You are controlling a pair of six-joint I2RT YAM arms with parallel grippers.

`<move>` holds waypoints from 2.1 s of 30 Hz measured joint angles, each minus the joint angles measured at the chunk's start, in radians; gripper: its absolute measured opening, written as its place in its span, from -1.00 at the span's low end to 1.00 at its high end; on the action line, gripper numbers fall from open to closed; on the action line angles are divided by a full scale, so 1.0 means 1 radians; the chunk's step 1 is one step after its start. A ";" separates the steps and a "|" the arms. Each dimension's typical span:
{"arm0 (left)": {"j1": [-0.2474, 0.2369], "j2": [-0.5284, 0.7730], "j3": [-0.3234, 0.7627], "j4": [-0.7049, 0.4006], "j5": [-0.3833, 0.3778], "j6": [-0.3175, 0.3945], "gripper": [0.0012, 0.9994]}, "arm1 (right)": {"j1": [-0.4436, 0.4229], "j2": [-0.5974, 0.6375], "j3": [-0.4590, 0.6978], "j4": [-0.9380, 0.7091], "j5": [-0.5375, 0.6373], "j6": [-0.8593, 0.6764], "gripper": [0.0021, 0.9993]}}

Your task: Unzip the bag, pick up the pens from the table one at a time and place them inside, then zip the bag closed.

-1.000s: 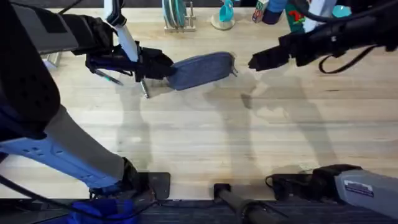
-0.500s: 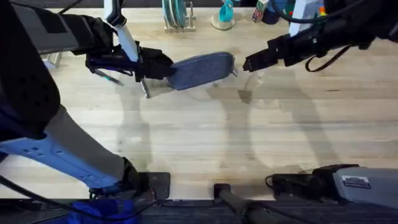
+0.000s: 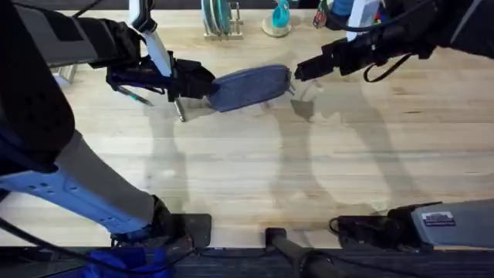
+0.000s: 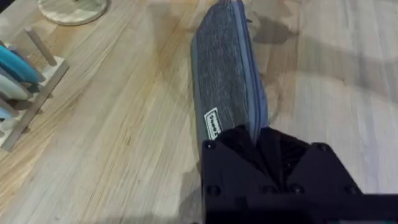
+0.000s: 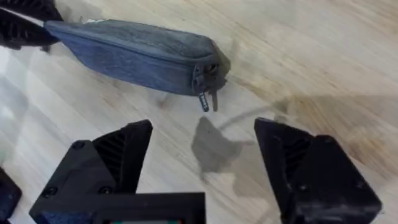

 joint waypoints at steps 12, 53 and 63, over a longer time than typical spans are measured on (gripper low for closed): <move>0.000 0.000 0.000 0.000 0.000 0.000 -0.92 | 0.006 0.087 0.000 0.077 -0.068 0.001 0.99; 0.000 0.000 0.000 0.000 0.000 0.000 -0.92 | 0.047 0.231 0.009 0.271 -0.101 0.076 0.81; 0.000 0.000 0.000 0.000 0.000 0.000 -0.92 | 0.060 0.274 0.010 0.278 -0.120 0.097 0.31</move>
